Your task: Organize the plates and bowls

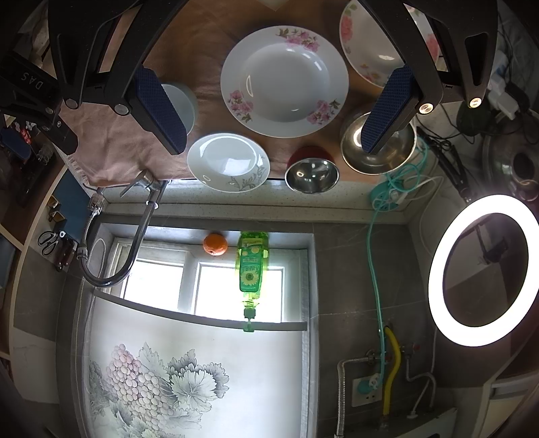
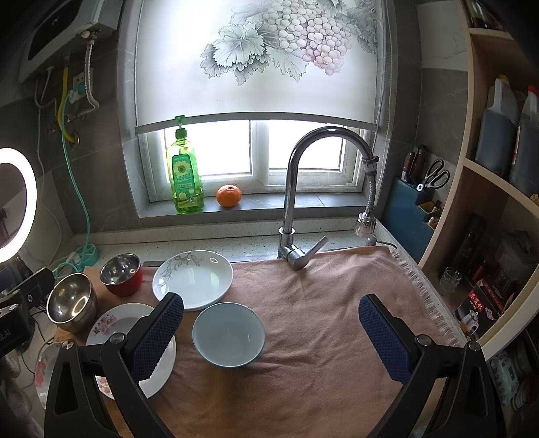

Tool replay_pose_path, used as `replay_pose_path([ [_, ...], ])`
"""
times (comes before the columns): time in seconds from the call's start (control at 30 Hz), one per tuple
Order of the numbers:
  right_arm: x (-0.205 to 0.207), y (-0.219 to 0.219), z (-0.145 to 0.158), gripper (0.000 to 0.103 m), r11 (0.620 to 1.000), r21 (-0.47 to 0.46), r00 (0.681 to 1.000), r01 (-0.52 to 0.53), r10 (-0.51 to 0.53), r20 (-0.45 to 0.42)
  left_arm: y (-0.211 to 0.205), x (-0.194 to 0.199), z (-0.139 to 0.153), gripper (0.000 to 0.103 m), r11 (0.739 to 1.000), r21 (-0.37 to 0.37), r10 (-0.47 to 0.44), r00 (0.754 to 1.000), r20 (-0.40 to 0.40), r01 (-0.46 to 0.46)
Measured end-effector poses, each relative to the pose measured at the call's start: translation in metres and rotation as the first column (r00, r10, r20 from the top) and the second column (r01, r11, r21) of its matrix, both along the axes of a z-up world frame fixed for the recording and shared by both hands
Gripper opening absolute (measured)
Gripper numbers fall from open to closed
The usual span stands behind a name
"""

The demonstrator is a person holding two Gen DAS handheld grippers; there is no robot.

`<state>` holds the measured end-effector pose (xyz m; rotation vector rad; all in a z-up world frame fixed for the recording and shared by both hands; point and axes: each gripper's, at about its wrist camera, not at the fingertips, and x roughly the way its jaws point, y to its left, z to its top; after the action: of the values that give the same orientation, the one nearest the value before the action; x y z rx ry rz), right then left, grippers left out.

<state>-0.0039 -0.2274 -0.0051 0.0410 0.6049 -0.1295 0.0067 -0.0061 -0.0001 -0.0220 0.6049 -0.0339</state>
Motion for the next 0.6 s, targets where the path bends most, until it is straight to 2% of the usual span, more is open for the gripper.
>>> replay_pose_path([
  [0.6,-0.0024,0.0004,-0.0014,0.103,1.0,0.009,1.0,-0.007,0.007,-0.011,0.0046,-0.0054,-0.0058,0.103,1.0,-0.008,0.0,1.0,-0.015,0.0],
])
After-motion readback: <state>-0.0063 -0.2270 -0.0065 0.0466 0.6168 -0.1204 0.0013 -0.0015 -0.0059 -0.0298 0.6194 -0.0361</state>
